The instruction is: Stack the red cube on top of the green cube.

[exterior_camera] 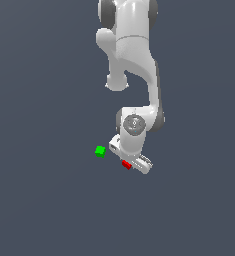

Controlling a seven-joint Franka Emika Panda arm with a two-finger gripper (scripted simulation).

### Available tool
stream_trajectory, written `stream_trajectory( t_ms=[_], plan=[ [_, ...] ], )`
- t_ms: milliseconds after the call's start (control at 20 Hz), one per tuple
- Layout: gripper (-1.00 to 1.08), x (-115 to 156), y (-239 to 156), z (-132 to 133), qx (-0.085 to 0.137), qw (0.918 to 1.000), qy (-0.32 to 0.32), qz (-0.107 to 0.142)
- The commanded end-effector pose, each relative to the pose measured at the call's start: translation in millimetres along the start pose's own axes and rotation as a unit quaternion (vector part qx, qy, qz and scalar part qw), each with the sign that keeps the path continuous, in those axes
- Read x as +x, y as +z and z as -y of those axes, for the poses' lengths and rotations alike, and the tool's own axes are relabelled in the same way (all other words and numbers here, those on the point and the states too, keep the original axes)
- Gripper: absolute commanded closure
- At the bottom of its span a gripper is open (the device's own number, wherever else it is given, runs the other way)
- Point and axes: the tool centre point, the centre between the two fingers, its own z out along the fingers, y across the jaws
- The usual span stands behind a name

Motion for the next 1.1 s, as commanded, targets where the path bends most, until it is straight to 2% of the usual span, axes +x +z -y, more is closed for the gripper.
stream_trajectory(
  t_ms=[0,650,1050],
  plan=[
    [1.08,0.4,-0.1,0.5,0.0,1.0,0.0,0.0],
    [1.08,0.1,-4.6,0.2,0.0,1.0,0.0,0.0],
    [1.08,-0.8,-45.6,-0.4,0.0,1.0,0.0,0.0]
  ],
)
